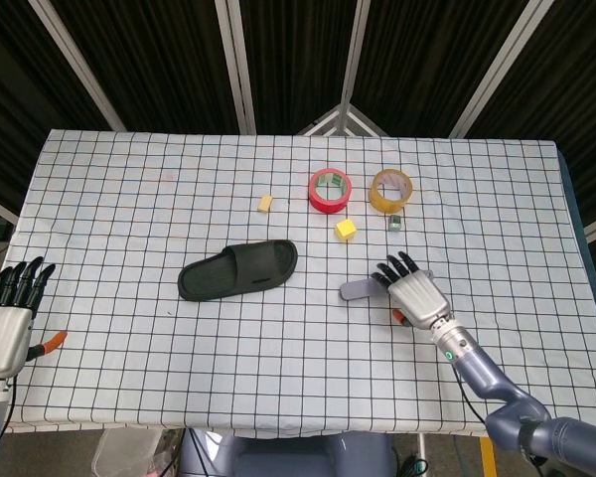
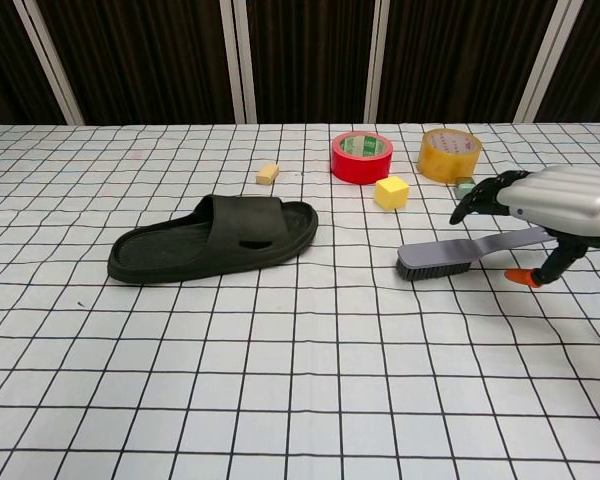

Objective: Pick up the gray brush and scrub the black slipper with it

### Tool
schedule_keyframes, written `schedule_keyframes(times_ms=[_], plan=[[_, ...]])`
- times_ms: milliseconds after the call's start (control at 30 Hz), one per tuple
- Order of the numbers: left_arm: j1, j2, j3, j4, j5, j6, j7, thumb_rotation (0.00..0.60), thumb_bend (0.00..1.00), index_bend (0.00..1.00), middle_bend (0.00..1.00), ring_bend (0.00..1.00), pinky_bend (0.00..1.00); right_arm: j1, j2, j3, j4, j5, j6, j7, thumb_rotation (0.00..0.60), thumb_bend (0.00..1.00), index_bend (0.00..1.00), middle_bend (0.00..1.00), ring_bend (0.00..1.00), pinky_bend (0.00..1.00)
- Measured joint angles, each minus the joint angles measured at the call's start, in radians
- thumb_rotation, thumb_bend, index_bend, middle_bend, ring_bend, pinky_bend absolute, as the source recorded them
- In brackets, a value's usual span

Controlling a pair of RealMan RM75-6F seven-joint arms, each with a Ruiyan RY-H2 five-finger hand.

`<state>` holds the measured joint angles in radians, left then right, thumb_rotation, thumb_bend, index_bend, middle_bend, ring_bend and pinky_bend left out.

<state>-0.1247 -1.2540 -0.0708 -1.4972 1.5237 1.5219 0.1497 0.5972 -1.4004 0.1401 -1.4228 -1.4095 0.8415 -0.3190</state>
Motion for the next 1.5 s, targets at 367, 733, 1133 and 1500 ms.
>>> schedule_keyframes(times_ms=[367, 733, 1133, 1500], plan=[[-0.006, 0.005, -0.001, 0.003, -0.014, -0.017, -0.006, 0.6, 0.08, 0.0, 0.0, 0.0, 0.07, 0.057, -0.05, -0.002, 0.019, 0.048, -0.04, -0.059, 0.6, 0.45, 0.19, 0.15, 0.05, 0.0], [-0.005, 0.012, -0.002, 0.001, -0.021, -0.018, -0.015, 0.6, 0.08, 0.0, 0.0, 0.0, 0.07, 0.095, -0.084, -0.007, 0.04, 0.093, -0.059, -0.1, 0.6, 0.45, 0.23, 0.17, 0.07, 0.0], [-0.005, 0.019, 0.0, -0.007, -0.03, -0.025, -0.013, 0.6, 0.08, 0.0, 0.0, 0.0, 0.07, 0.124, -0.103, -0.013, 0.062, 0.113, -0.06, -0.107, 0.6, 0.45, 0.27, 0.18, 0.08, 0.0], [-0.005, 0.025, 0.001, -0.009, -0.034, -0.028, -0.021, 0.6, 0.08, 0.0, 0.0, 0.0, 0.07, 0.144, -0.123, -0.025, 0.077, 0.128, -0.059, -0.125, 0.6, 0.45, 0.34, 0.22, 0.11, 0.03]])
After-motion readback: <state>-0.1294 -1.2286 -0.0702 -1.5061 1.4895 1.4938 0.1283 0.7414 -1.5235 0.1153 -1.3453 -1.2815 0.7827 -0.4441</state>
